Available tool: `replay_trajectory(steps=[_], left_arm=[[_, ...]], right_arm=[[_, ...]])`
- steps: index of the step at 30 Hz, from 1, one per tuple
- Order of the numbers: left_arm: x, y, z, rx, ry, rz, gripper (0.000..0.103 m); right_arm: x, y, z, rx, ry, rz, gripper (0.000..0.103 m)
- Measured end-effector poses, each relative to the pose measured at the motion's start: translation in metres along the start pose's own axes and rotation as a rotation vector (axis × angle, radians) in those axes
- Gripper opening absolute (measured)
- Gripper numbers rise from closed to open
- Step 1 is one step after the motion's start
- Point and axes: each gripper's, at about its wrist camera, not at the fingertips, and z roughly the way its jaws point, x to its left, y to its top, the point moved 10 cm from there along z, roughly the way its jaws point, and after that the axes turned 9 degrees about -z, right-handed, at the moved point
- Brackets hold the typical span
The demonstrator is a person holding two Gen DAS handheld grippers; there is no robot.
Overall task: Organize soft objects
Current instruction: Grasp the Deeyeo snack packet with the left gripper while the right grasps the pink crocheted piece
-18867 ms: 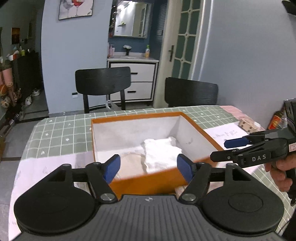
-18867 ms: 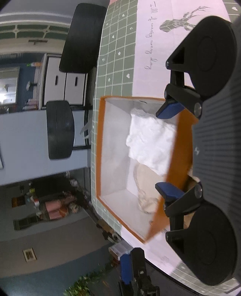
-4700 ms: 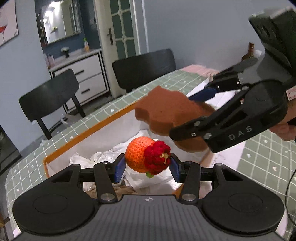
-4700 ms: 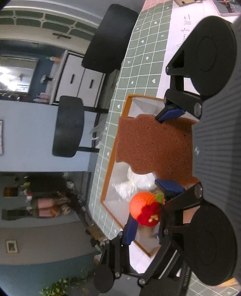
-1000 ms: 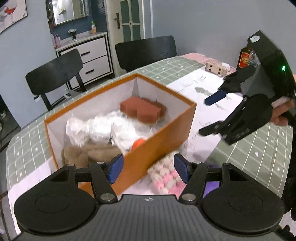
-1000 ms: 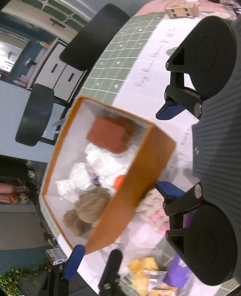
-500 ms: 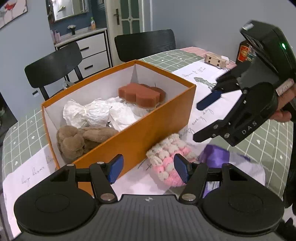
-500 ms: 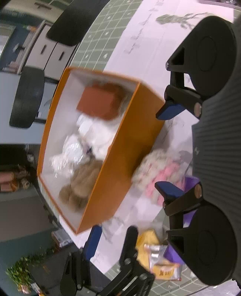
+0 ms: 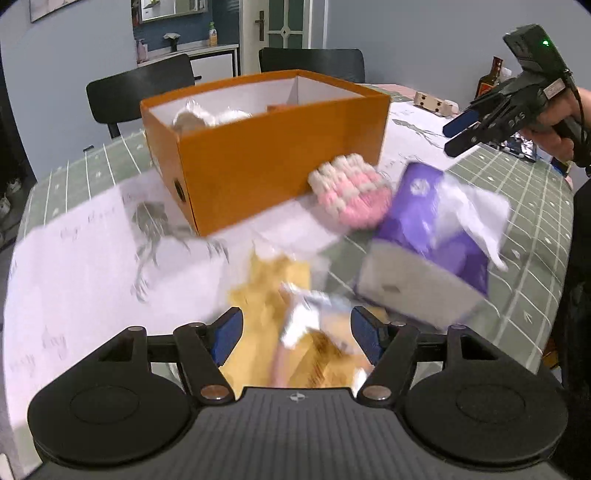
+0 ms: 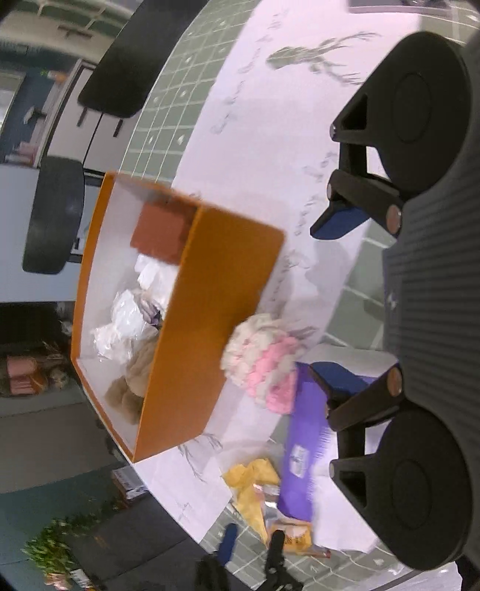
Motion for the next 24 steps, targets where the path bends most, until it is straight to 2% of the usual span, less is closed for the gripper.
replay_trajectory(steps=[2, 4, 10, 13, 14, 16, 24], left_arm=[[-0.004, -0.009, -0.001, -0.013, -0.004, -0.001, 0.085], [-0.009, -0.017, -0.001, -0.018, 0.008, 0.026, 0.086], [-0.011, -0.034, 0.014, 0.036, 0.078, 0.092, 0.088], [-0.014, -0.037, 0.021, 0.051, 0.096, 0.115, 0.088], [-0.016, -0.038, 0.022, 0.054, 0.104, 0.126, 0.079], [-0.018, -0.039, 0.023, 0.037, 0.123, 0.126, 0.075], [-0.03, -0.059, 0.002, 0.01, 0.086, 0.046, 0.072]], right_arm=[[0.0, -0.013, -0.011, -0.024, 0.0, 0.022, 0.073], [0.001, -0.027, -0.018, -0.042, 0.007, 0.046, 0.074], [-0.001, -0.058, -0.013, -0.051, 0.033, 0.113, 0.074], [-0.003, -0.062, -0.008, -0.044, 0.037, 0.128, 0.074], [-0.003, -0.062, -0.007, -0.045, 0.039, 0.13, 0.074], [-0.004, -0.061, -0.007, -0.046, 0.039, 0.133, 0.074], [-0.012, -0.051, -0.015, -0.071, 0.016, 0.156, 0.074]])
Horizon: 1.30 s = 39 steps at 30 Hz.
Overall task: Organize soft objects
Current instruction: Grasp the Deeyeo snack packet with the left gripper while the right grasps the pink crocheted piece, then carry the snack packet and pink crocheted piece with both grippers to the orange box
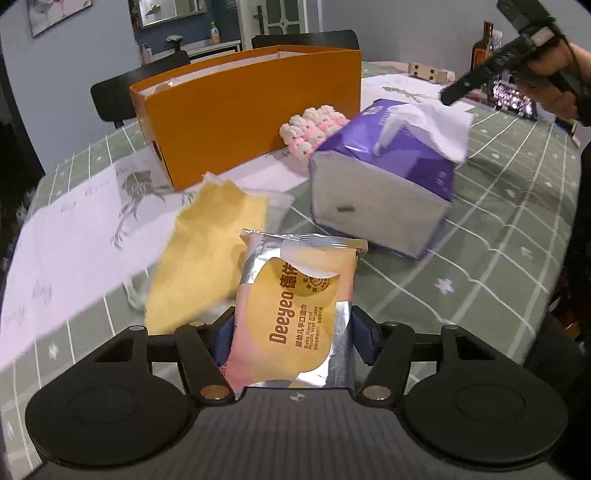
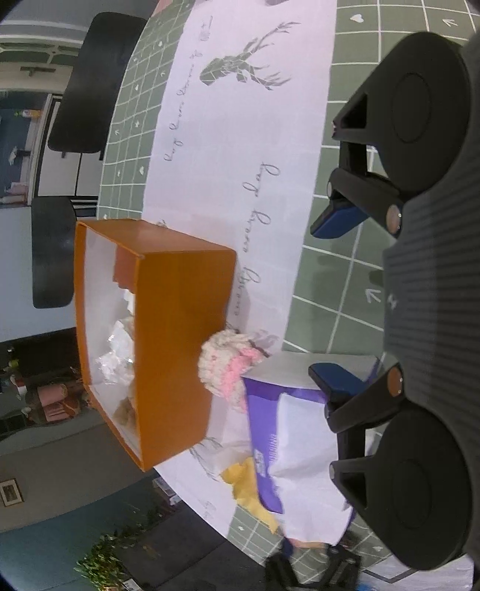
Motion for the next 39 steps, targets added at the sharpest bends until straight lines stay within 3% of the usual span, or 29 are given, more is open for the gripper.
replay_trajectory(steps=[6, 16, 27, 33, 39], left_arm=[[0.001, -0.022, -0.021, -0.011, 0.0, -0.071, 0.072], [0.006, -0.029, -0.026, -0.044, 0.008, -0.132, 0.074], [0.007, -0.031, -0.025, -0.048, 0.016, -0.156, 0.075], [0.006, -0.03, -0.025, -0.041, 0.021, -0.151, 0.075], [0.006, -0.031, -0.024, -0.035, 0.021, -0.148, 0.076]], right_arm=[[-0.003, 0.026, 0.008, 0.004, 0.002, 0.011, 0.074], [0.014, 0.066, 0.071, 0.157, 0.169, 0.107, 0.074], [0.043, 0.083, 0.139, 0.269, 0.224, 0.063, 0.073], [0.041, 0.082, 0.154, 0.272, 0.261, 0.137, 0.028], [0.023, 0.076, 0.143, 0.233, 0.272, 0.223, 0.022]])
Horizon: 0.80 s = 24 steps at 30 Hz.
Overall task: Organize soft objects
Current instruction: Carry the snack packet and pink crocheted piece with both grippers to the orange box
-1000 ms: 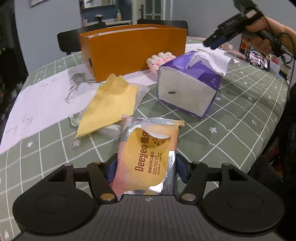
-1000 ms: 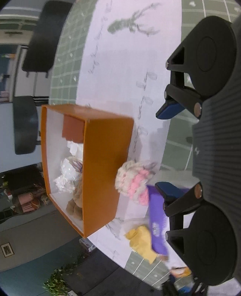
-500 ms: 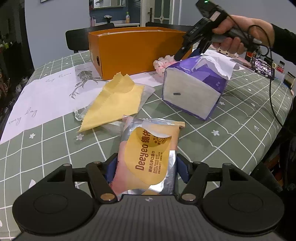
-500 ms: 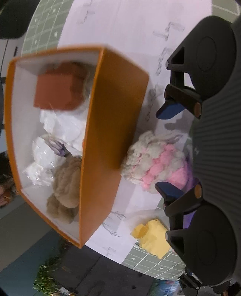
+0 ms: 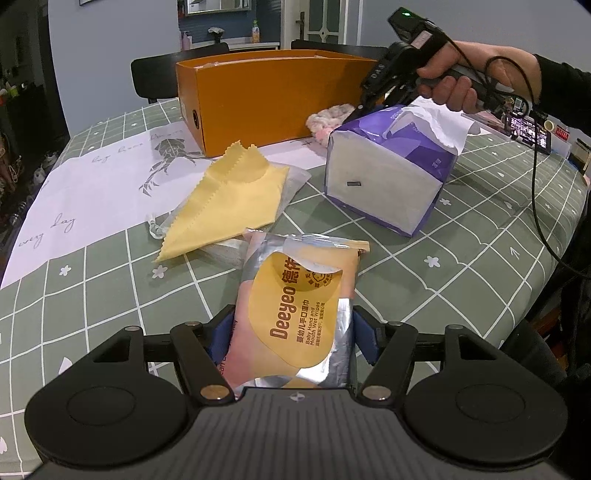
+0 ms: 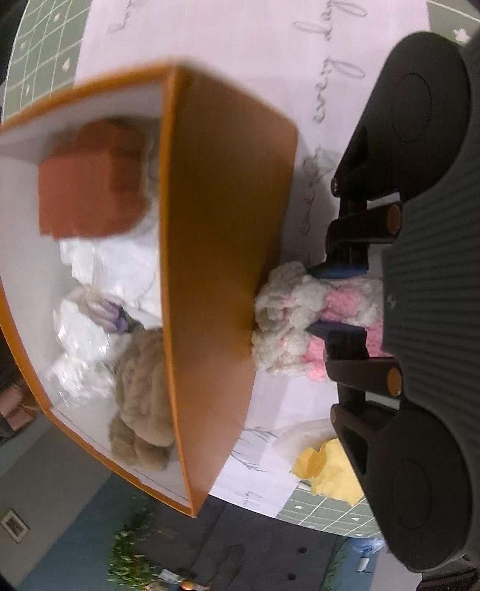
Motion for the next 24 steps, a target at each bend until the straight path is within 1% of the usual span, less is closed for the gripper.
replay_trajectory(steps=[8, 13, 15, 20, 24], left_arm=[[0.002, 0.0, 0.001, -0.002, -0.016, -0.023, 0.075], [0.0, 0.001, 0.001, 0.003, -0.014, -0.012, 0.075], [0.0, 0.0, 0.0, 0.009, -0.022, -0.01, 0.074], [0.001, -0.003, -0.004, 0.021, -0.046, -0.013, 0.074], [-0.002, -0.005, -0.007, 0.021, -0.043, -0.004, 0.074]], right_arm=[[-0.031, -0.012, -0.033, -0.059, -0.025, 0.072, 0.022], [-0.059, -0.028, -0.057, -0.092, -0.067, 0.116, 0.022], [-0.07, -0.039, -0.067, -0.092, -0.091, 0.129, 0.022], [-0.089, -0.079, -0.1, -0.068, -0.144, 0.137, 0.022], [-0.089, -0.116, -0.119, -0.031, -0.165, 0.124, 0.022]])
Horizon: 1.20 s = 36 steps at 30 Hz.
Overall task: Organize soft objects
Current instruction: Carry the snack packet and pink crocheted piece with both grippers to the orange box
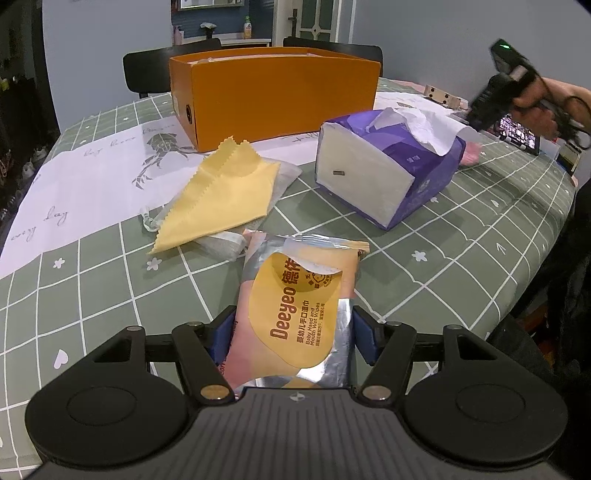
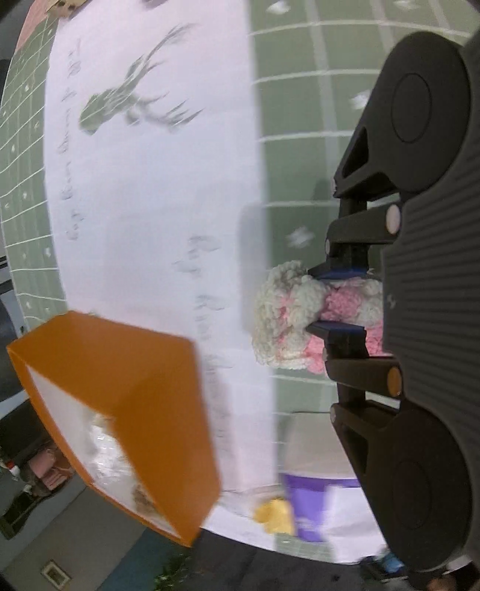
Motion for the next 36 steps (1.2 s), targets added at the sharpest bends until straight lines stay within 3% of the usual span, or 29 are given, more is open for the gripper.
replay_trajectory(steps=[5, 10, 15, 20, 23, 25, 28, 31, 36], left_arm=[[-0.017, -0.007, -0.008, 0.029, -0.084, -0.001, 0.072], [-0.05, -0.004, -0.016, 0.035, -0.208, 0.006, 0.07], [-0.089, 0.018, -0.033, 0.003, -0.314, 0.083, 0.07], [-0.119, 0.047, -0.063, -0.031, -0.378, 0.195, 0.07], [-0.119, 0.05, -0.067, 0.018, -0.375, 0.254, 0.07], [-0.104, 0.044, -0.062, 0.065, -0.358, 0.237, 0.07], [-0.067, 0.04, -0.051, 0.112, -0.271, 0.192, 0.07], [-0.03, 0.053, -0.045, 0.111, -0.192, 0.161, 0.068], [0.009, 0.112, -0.044, 0.033, -0.138, 0.146, 0.067]], right_arm=[[0.024, -0.044, -0.013, 0.06, 0.016, -0.079, 0.022], [0.079, -0.077, -0.016, 0.106, 0.072, -0.217, 0.022], [0.134, -0.103, -0.027, 0.124, 0.133, -0.361, 0.022], [0.18, -0.105, -0.054, 0.092, 0.164, -0.488, 0.022], [0.185, -0.108, -0.07, 0.098, 0.127, -0.554, 0.022], [0.174, -0.106, -0.071, 0.115, 0.079, -0.558, 0.022], [0.14, -0.098, -0.067, 0.139, -0.002, -0.512, 0.022], [0.102, -0.077, -0.065, 0.131, -0.08, -0.455, 0.022], [0.062, -0.016, -0.07, 0.059, -0.173, -0.42, 0.022]])
